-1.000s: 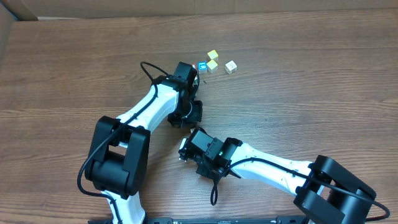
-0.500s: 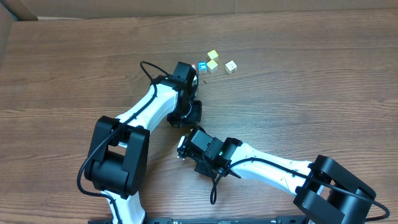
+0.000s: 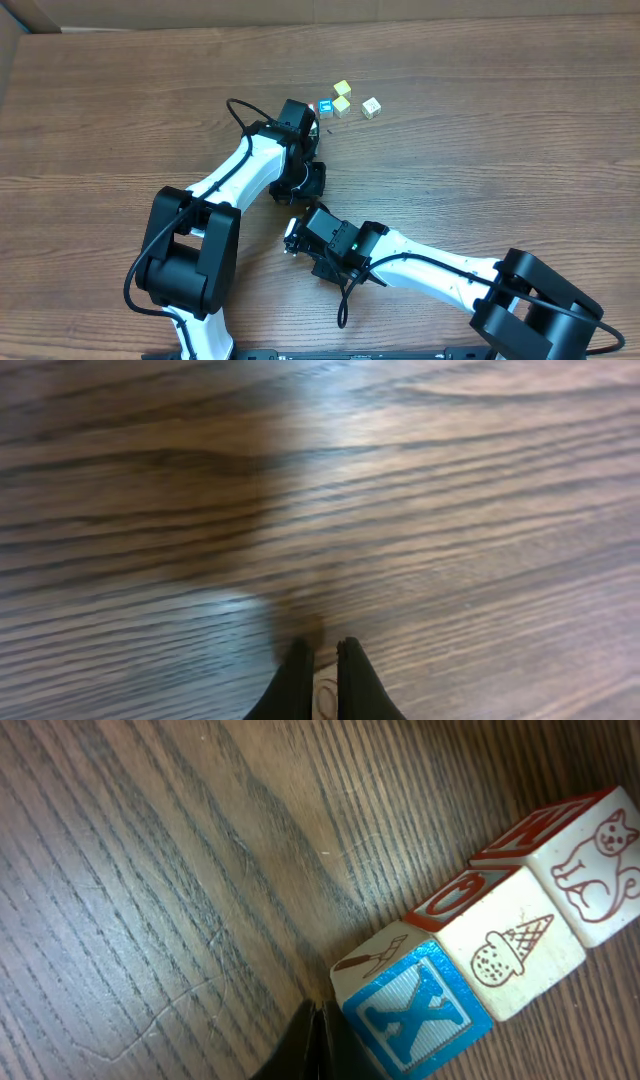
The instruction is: Flip 3 blocks
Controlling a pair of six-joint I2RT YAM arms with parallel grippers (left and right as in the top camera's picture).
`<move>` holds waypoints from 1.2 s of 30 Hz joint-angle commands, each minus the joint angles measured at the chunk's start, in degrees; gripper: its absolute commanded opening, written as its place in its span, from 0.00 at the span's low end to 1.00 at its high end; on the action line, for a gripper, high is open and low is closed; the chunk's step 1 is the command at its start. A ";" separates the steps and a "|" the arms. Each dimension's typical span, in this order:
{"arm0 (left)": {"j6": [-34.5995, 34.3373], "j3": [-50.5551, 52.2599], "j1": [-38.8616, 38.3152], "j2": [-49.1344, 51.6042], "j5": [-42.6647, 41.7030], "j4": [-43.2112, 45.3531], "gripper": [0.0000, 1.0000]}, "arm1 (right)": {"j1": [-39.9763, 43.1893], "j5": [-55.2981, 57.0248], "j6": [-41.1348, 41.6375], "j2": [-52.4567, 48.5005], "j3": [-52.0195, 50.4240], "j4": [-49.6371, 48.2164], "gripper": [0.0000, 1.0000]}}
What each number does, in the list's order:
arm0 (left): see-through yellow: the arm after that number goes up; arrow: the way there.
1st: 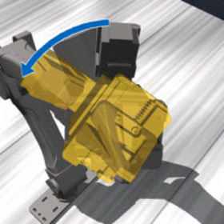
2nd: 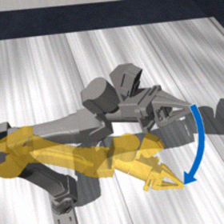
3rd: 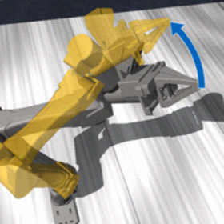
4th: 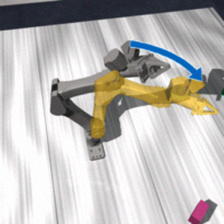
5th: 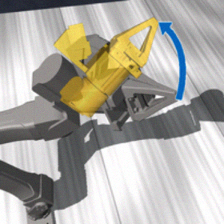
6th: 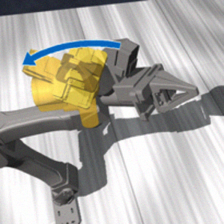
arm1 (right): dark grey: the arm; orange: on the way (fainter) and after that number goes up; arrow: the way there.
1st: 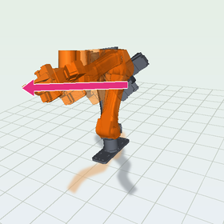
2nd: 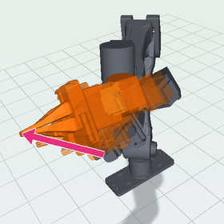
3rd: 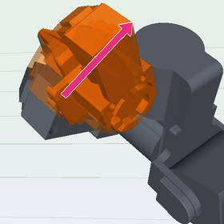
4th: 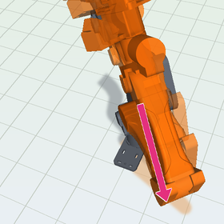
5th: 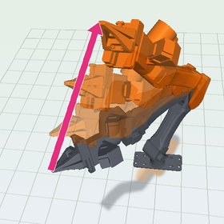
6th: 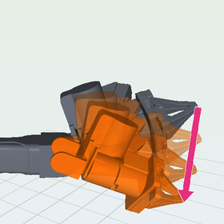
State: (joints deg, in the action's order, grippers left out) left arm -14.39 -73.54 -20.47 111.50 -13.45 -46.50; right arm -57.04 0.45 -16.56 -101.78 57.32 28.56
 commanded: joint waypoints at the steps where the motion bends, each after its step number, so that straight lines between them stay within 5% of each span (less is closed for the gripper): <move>1: 3.10 0.07 0.26 0.61 -2.67 -0.42 0.04 | 0.22 0.33 -0.48 -0.85 1.51 -0.33 0.04; 36: 8.04 0.07 0.26 0.63 -3.65 -0.87 0.04 | 0.22 -0.17 1.79 -0.85 1.53 -2.45 0.04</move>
State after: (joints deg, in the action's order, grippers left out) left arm -8.54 -73.54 -20.47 111.50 -15.09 -47.48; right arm -57.04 0.40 -15.44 -102.30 57.32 26.57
